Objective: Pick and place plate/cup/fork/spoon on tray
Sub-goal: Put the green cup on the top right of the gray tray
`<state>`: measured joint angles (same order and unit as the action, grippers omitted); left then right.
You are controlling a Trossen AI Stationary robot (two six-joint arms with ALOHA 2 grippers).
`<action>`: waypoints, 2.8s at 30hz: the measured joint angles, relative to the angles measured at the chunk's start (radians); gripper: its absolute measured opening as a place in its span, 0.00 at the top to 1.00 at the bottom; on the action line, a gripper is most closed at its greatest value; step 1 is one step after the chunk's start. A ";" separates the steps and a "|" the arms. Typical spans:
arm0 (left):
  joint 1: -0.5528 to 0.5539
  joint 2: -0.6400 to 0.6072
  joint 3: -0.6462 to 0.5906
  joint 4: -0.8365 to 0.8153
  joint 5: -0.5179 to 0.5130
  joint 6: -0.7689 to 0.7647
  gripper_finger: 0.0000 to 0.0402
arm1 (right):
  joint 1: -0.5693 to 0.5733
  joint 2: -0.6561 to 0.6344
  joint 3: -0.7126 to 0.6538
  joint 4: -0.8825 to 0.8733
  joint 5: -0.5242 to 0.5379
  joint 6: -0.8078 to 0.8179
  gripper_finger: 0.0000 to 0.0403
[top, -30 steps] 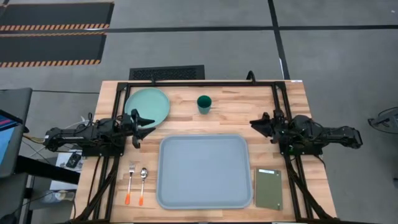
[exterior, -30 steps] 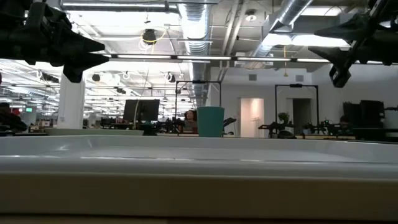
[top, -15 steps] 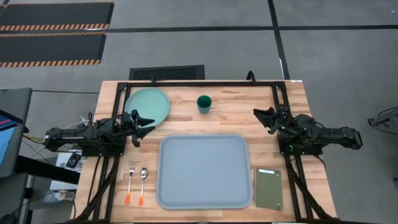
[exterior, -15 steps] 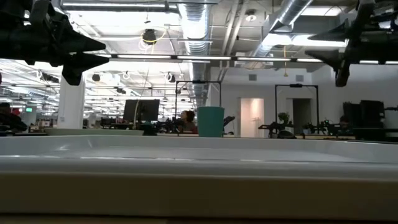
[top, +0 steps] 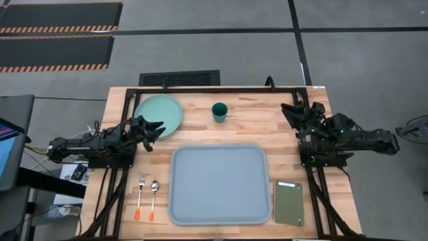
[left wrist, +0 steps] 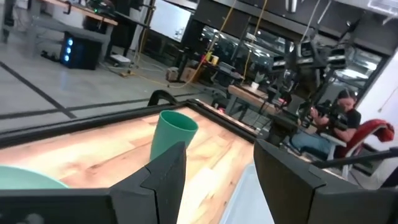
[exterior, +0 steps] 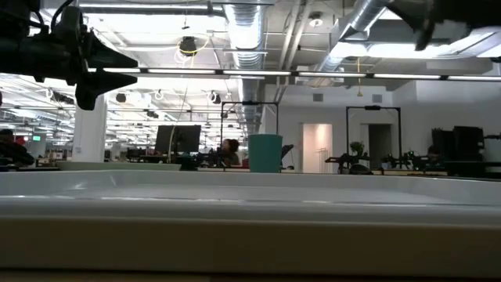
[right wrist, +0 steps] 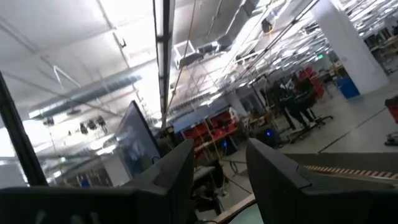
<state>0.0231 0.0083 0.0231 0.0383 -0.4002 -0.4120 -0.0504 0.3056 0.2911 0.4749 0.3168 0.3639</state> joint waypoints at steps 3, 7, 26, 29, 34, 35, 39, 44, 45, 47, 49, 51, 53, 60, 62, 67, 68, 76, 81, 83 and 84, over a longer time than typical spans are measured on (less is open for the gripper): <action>0.000 0.000 0.000 0.000 -0.006 0.001 0.56 | 0.036 0.150 0.100 -0.004 -0.003 -0.035 0.57; 0.000 0.000 -0.001 0.021 -0.007 0.003 0.56 | 0.078 0.360 0.248 -0.068 0.025 -0.083 0.57; 0.000 0.115 0.200 -0.038 0.311 -0.331 0.56 | -0.026 1.017 0.915 -1.039 0.002 0.215 0.62; -0.007 0.231 0.337 -0.278 0.433 -0.374 0.56 | -0.016 1.073 0.929 -1.020 -0.076 0.215 0.62; -0.046 0.432 0.529 -0.573 0.423 -0.383 0.56 | -0.035 1.125 0.950 -1.020 -0.030 0.255 0.62; -0.052 0.461 0.556 -0.602 0.383 -0.383 0.56 | -0.051 1.136 0.955 -1.018 -0.014 0.254 0.62; -0.063 0.546 0.611 -0.643 0.250 -0.371 0.56 | -0.137 1.189 0.959 -1.021 -0.016 0.257 0.60; -0.062 0.582 0.616 -0.649 0.206 -0.324 0.56 | -0.255 1.278 0.959 -1.016 -0.110 0.250 0.50; -0.062 0.581 0.616 -0.650 0.202 -0.318 0.56 | -0.273 1.293 0.959 -1.010 -0.117 0.242 0.47; -0.062 0.579 0.616 -0.647 0.185 -0.316 0.56 | -0.304 1.320 0.959 -0.994 -0.126 0.242 0.42; -0.062 0.566 0.616 -0.651 0.174 -0.315 0.56 | -0.323 1.342 0.959 -0.985 -0.130 0.242 0.38; -0.062 0.552 0.617 -0.646 0.163 -0.307 0.56 | -0.332 1.360 0.959 -0.951 -0.132 0.241 0.37; -0.062 0.536 0.617 -0.657 0.151 -0.307 0.56 | -0.333 1.373 0.959 -0.923 -0.133 0.241 0.37; -0.062 0.502 0.617 -0.679 0.113 -0.307 0.56 | -0.332 1.437 0.961 -0.864 -0.134 0.238 0.37; -0.062 0.500 0.617 -0.679 0.097 -0.307 0.56 | -0.334 1.458 0.959 -0.875 -0.133 0.237 0.37; -0.062 0.499 0.617 -0.679 0.070 -0.307 0.56 | -0.338 1.498 0.959 -0.853 -0.138 0.243 0.38; -0.062 0.499 0.617 -0.678 0.064 -0.307 0.56 | -0.338 1.502 0.959 -0.853 -0.137 0.247 0.40; -0.062 0.499 0.617 -0.679 0.006 -0.307 0.56 | -0.337 1.504 0.959 -0.861 -0.138 0.263 0.73; -0.062 0.499 0.617 -0.680 -0.010 -0.307 0.56 | -0.337 1.504 0.960 -0.854 -0.171 0.228 0.97; -0.062 0.499 0.617 -0.687 -0.010 -0.307 0.56 | -0.338 1.495 0.972 -0.873 -0.187 0.223 0.96; -0.062 0.499 0.617 -0.692 -0.008 -0.307 0.56 | -0.337 1.490 0.985 -0.878 -0.192 0.222 0.96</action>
<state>-0.0387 0.5076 0.6399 -0.6537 -0.4080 -0.7185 -0.3878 1.7951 1.2762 -0.4030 0.1253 0.5863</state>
